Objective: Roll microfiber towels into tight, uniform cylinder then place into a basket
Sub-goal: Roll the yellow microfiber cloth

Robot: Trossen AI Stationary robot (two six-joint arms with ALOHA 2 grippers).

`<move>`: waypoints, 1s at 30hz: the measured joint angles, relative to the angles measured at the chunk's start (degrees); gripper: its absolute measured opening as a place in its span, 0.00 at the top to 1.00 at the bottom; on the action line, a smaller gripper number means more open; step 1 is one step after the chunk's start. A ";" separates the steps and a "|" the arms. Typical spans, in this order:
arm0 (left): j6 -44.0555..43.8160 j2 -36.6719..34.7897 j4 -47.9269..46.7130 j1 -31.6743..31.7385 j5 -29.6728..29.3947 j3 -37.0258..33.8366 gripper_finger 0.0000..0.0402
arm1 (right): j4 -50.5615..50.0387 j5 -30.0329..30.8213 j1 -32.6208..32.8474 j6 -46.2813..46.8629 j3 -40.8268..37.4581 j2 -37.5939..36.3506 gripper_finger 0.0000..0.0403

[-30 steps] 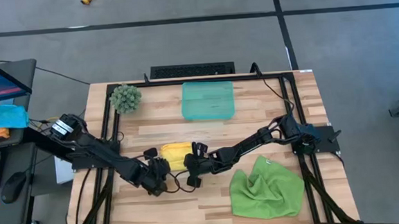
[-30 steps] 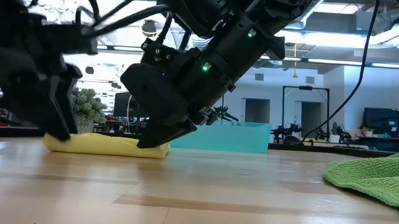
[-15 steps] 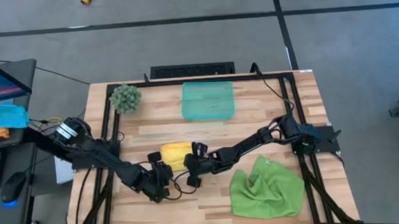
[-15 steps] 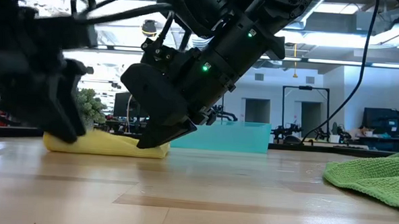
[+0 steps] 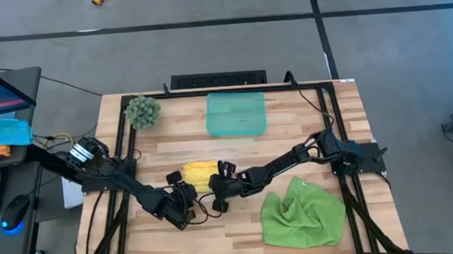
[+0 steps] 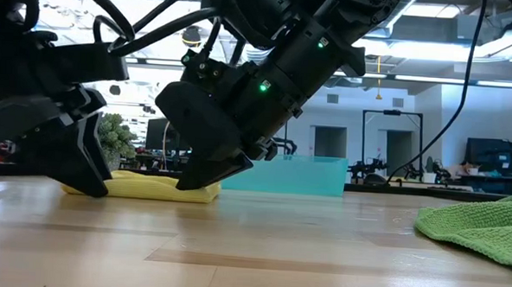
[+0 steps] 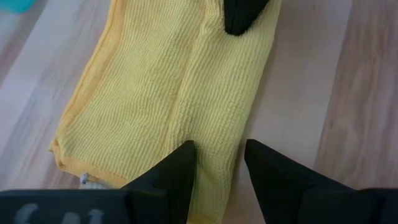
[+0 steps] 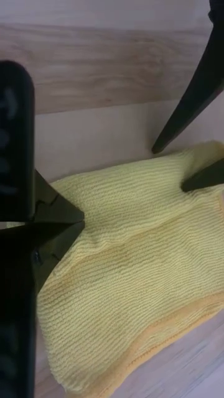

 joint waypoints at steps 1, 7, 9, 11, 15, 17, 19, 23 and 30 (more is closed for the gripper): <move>-0.14 0.00 -0.10 0.06 0.34 -0.02 0.64 | -0.02 0.00 0.00 0.11 0.00 0.00 0.93; -0.29 0.02 -0.20 0.13 1.40 -0.07 0.64 | -0.04 -1.23 -0.08 1.90 -0.02 0.00 0.88; -0.35 0.05 -0.23 0.13 1.56 -0.07 0.64 | -0.04 -1.29 -0.09 1.88 0.00 0.00 0.86; -1.16 0.07 -0.25 0.13 1.74 -0.09 0.64 | -0.18 -1.38 -0.14 1.05 0.12 0.00 0.85; -3.52 0.11 -0.30 0.13 2.62 -0.09 0.64 | -6.45 -1.74 -0.25 -4.03 2.58 -0.92 0.85; -4.51 0.09 -0.28 0.15 3.17 -0.12 0.64 | -10.31 -1.56 -0.49 -5.80 3.74 -1.88 0.84; -6.01 0.09 -0.25 0.15 3.16 -0.13 0.64 | -13.94 0.04 -0.42 -7.65 4.53 -3.54 0.84; -7.34 0.11 0.15 0.16 3.18 -0.11 0.64 | -18.74 3.38 0.00 -10.62 4.66 -6.97 0.84; -9.48 0.11 0.81 0.17 3.52 -0.13 0.64 | -17.22 4.53 2.92 -20.53 3.40 -9.76 0.84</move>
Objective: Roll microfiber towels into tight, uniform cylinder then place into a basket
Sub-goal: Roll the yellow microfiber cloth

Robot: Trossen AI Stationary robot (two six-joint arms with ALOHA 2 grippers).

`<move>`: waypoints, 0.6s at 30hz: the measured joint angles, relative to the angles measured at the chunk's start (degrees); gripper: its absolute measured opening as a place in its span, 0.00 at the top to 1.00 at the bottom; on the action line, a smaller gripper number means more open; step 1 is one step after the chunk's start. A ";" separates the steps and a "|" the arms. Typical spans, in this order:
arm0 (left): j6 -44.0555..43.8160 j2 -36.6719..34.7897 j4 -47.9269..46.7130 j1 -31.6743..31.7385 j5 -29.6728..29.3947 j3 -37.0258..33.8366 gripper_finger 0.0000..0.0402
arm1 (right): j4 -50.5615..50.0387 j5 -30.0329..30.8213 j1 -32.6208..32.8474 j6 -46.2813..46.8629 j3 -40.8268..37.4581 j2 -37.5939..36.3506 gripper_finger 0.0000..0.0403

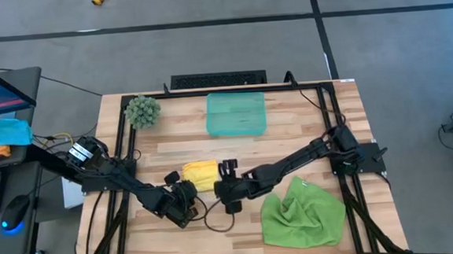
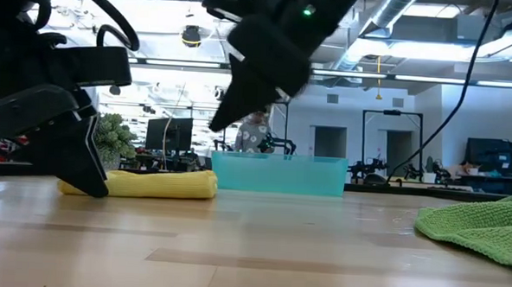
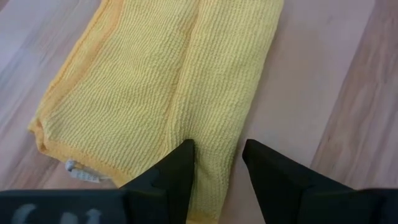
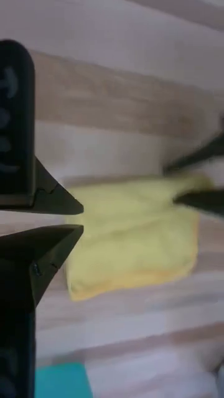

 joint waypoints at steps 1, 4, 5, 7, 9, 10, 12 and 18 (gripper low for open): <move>-0.31 0.00 -0.05 0.00 0.02 0.00 0.64 | 0.02 -0.01 0.34 -0.50 -0.10 0.12 0.84; -0.64 0.00 -0.09 0.00 0.03 0.00 0.64 | 1.52 0.03 1.03 -1.94 0.08 1.81 0.84; -0.64 0.00 -0.07 0.00 0.01 0.00 0.64 | 0.68 -0.05 1.19 -3.89 -0.15 2.11 0.84; -0.67 0.00 -0.14 0.00 0.06 0.00 0.64 | 2.98 -0.02 1.58 -7.73 0.11 3.61 0.83; -0.51 0.02 -0.18 0.00 0.06 0.00 0.64 | 3.81 0.07 2.02 -10.27 -0.03 4.68 0.80; -0.34 0.02 -0.23 -0.02 0.06 0.00 0.64 | 4.55 -0.04 2.17 -11.20 -0.08 5.08 0.78; 0.03 0.04 -0.34 -0.02 0.10 0.00 0.64 | 7.51 -0.06 2.45 -12.34 0.21 6.39 0.74; 0.27 0.04 -0.58 -0.02 0.18 0.00 0.64 | 7.18 0.33 2.08 -12.59 0.05 6.65 0.55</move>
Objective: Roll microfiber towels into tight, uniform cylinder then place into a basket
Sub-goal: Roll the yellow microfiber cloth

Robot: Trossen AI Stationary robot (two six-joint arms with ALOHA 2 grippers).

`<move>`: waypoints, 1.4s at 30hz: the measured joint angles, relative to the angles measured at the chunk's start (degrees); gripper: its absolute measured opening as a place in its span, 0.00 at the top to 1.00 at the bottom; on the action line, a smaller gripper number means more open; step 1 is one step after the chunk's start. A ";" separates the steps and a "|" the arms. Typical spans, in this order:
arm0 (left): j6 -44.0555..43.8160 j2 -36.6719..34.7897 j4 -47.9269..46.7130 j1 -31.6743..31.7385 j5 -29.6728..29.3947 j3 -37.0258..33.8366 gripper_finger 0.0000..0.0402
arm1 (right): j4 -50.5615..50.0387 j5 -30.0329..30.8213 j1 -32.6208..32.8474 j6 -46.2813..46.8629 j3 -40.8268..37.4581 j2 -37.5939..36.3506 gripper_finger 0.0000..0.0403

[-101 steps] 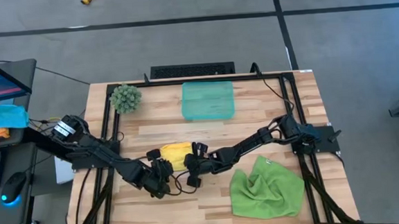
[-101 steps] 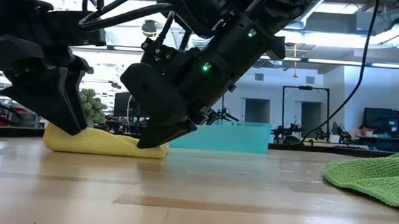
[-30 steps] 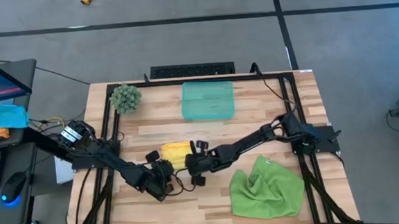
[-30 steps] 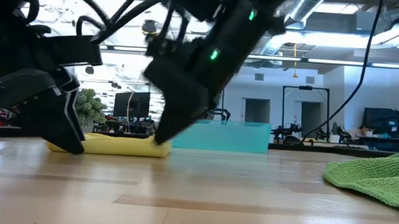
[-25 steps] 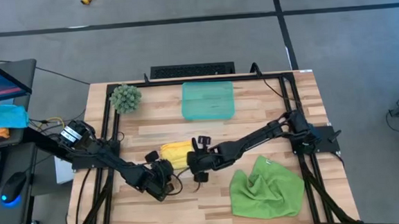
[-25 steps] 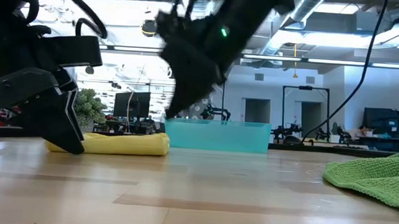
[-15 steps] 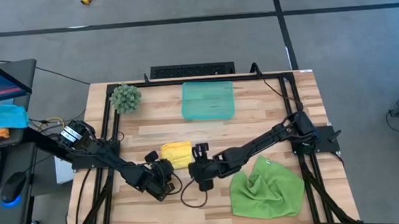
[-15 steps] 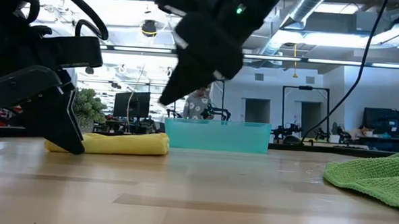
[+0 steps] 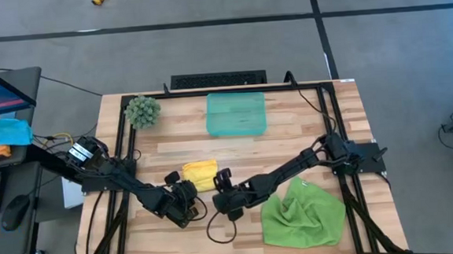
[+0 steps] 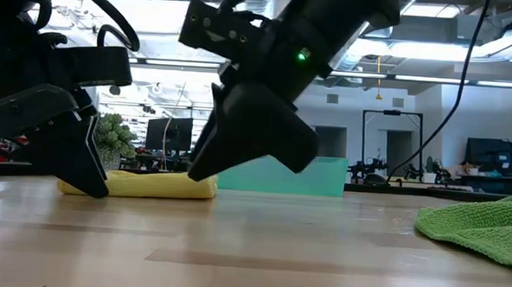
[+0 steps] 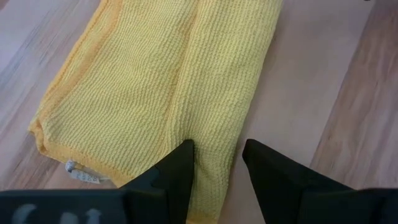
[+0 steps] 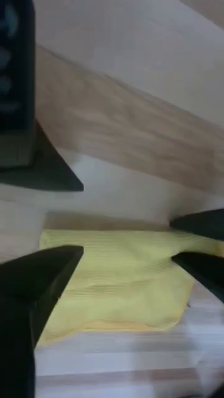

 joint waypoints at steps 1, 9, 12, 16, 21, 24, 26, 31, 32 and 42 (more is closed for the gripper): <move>0.02 0.00 -0.09 0.00 0.05 0.00 0.64 | 0.30 0.03 -0.20 -0.02 0.00 0.00 0.52; 0.24 0.00 -0.25 -0.02 0.17 0.00 0.64 | 1.83 -0.20 -2.60 0.07 0.00 2.34 0.41; 0.25 0.00 -0.38 -0.02 0.20 0.00 0.64 | 3.98 -0.72 -3.26 0.36 0.26 3.76 0.41; 0.49 0.00 -0.65 -0.04 0.24 0.04 0.64 | 3.35 -1.18 -4.10 2.19 0.40 4.86 0.41; 1.53 0.00 -0.66 -0.04 0.22 0.04 0.64 | 2.76 -1.67 -4.97 6.20 0.39 4.98 0.42; 1.69 0.00 -0.67 -0.04 0.20 0.04 0.64 | 2.72 -1.85 -5.37 8.02 0.35 5.03 0.45; 1.74 0.00 -0.72 -0.04 0.21 0.04 0.64 | 2.61 -2.37 -5.59 8.46 0.35 5.07 0.49; 3.22 0.13 -2.41 -0.58 0.10 1.16 0.64 | 2.53 -2.60 -5.98 10.80 0.30 5.14 0.66; 3.23 0.18 -3.42 -0.82 -0.31 1.73 0.64 | 2.58 -2.41 -6.04 10.88 0.28 5.14 0.70; 3.41 0.35 -15.10 -4.28 1.53 7.08 0.64 | 3.66 -0.44 -6.38 11.19 0.13 5.31 0.97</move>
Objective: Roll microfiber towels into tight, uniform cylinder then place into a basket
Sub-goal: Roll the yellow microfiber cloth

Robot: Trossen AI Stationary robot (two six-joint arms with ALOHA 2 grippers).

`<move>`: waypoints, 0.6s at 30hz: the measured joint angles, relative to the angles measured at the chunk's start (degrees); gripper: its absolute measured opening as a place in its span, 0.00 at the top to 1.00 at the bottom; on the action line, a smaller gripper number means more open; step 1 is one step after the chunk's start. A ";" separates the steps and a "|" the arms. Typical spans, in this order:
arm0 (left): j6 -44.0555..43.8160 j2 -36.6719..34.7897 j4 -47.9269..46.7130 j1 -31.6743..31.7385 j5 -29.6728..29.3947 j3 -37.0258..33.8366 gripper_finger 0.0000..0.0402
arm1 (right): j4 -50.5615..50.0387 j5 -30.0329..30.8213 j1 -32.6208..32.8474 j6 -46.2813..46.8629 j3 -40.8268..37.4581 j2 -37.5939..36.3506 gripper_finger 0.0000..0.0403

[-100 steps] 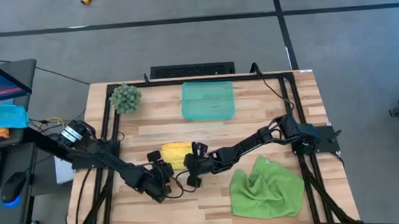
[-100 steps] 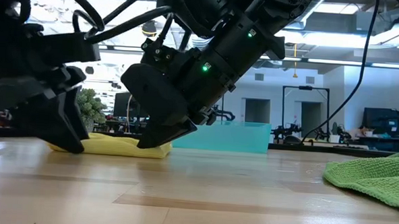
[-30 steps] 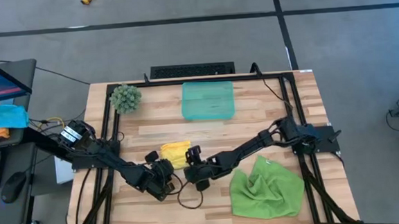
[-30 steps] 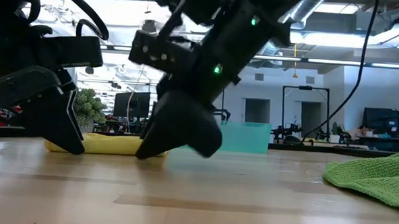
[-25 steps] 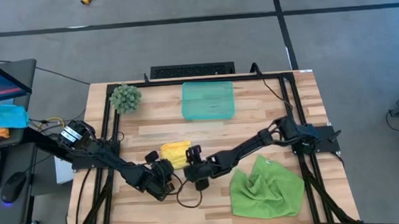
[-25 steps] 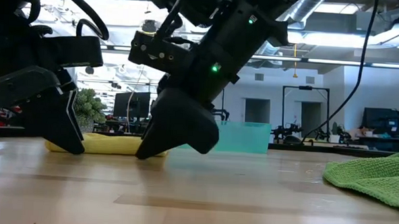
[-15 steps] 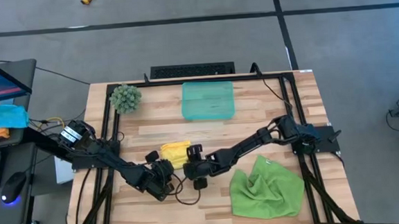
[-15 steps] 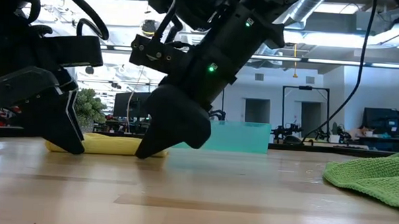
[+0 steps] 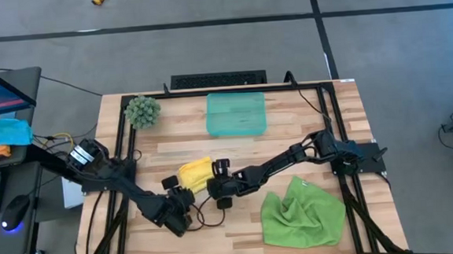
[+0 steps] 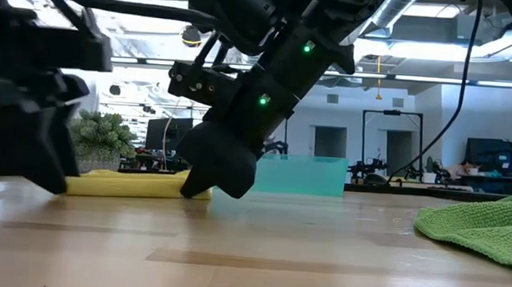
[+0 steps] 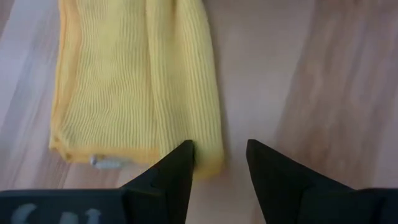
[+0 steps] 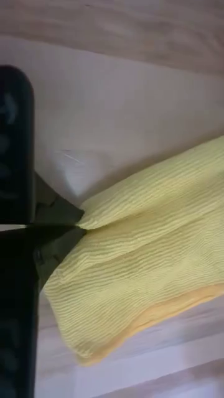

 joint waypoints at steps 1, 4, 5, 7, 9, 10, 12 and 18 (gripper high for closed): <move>-0.04 0.00 -1.18 -0.62 0.00 0.46 0.64 | 0.00 -0.06 0.00 0.54 0.00 0.00 0.95; -0.24 0.00 -4.38 -2.47 -1.08 1.73 0.64 | -0.14 -0.32 0.04 1.29 -0.04 -0.02 0.93; -0.24 -0.01 -5.14 -3.16 -2.07 2.07 0.64 | -0.15 -0.37 0.10 1.30 -0.04 -0.02 0.93; -0.15 -0.07 -5.62 -4.62 -4.48 2.40 0.64 | -0.20 -0.54 0.43 1.31 -0.04 -0.02 0.94; 0.71 -0.07 -5.56 -5.99 -7.49 2.40 0.64 | -0.22 -0.59 0.46 1.31 -0.04 -0.02 0.97; 0.97 -0.07 -5.44 -6.61 -9.67 2.40 0.64 | -0.24 -0.73 0.46 1.31 -0.04 -0.04 0.98; 1.89 -0.08 -4.95 -7.46 -13.02 2.32 0.64 | -0.25 -0.83 0.47 1.31 -0.04 -0.06 0.98; 3.56 -0.13 -0.83 -7.06 -14.20 -1.05 0.64 | -0.24 -1.16 0.48 1.36 -0.04 -0.07 0.94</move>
